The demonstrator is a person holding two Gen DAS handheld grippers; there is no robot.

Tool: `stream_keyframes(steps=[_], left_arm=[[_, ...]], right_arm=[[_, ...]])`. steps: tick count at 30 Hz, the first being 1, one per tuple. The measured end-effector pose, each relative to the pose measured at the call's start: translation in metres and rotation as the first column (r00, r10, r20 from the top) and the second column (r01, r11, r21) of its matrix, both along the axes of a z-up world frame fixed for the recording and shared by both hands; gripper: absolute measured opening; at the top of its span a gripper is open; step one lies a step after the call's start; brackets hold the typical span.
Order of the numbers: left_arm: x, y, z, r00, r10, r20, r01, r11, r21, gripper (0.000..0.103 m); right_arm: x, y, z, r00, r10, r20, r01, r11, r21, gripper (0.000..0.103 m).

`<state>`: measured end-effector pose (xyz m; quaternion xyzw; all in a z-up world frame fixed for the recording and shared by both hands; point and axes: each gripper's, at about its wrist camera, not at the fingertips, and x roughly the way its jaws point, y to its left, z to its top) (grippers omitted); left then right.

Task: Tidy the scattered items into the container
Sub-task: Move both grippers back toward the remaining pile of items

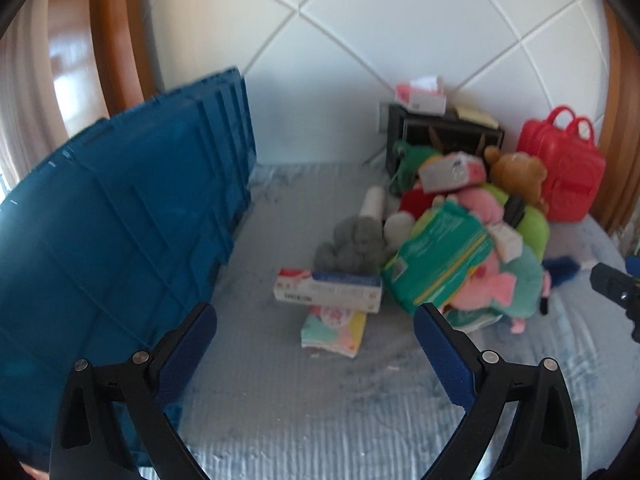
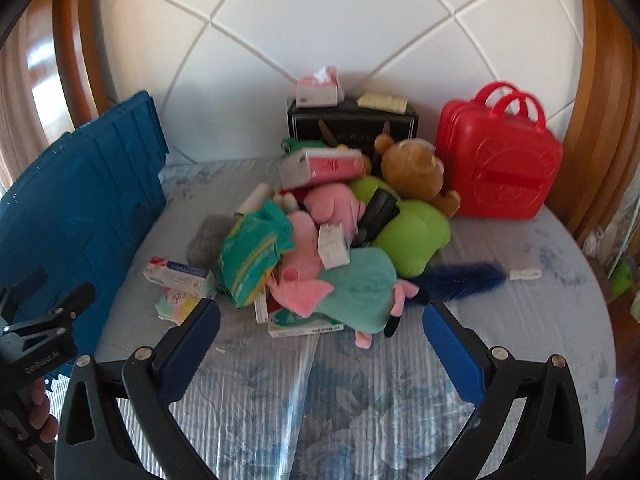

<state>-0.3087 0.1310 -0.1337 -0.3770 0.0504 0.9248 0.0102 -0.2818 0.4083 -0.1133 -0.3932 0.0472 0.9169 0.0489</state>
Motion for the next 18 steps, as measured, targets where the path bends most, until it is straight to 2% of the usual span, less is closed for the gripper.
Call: stream_keyframes(steps=[6, 9, 13, 17, 18], left_arm=[[-0.039, -0.012, -0.048, 0.997, 0.009, 0.078, -0.008, 1.000, -0.012, 0.099], [-0.060, -0.017, -0.066, 0.994, 0.012, 0.104, -0.010, 1.000, -0.018, 0.096], [-0.077, -0.014, -0.084, 0.989, -0.038, 0.145, 0.039, 0.999, -0.008, 0.096], [-0.091, -0.007, -0.111, 0.977, -0.059, 0.204, 0.065, 0.998, -0.021, 0.096], [-0.094, -0.006, -0.116, 0.974, -0.063, 0.216, 0.068, 0.997, -0.020, 0.096]], right_arm=[[-0.034, -0.014, -0.032, 0.999, 0.027, 0.035, -0.026, 0.999, -0.035, 0.103], [-0.052, -0.022, -0.045, 0.999, 0.025, 0.042, -0.023, 0.998, -0.053, 0.103], [-0.074, -0.027, -0.058, 0.998, 0.001, 0.058, 0.001, 0.999, -0.037, 0.103], [-0.086, -0.015, -0.072, 0.995, -0.036, 0.089, 0.042, 0.997, -0.065, 0.103], [-0.088, -0.013, -0.075, 0.995, -0.040, 0.093, 0.048, 0.996, -0.075, 0.099]])
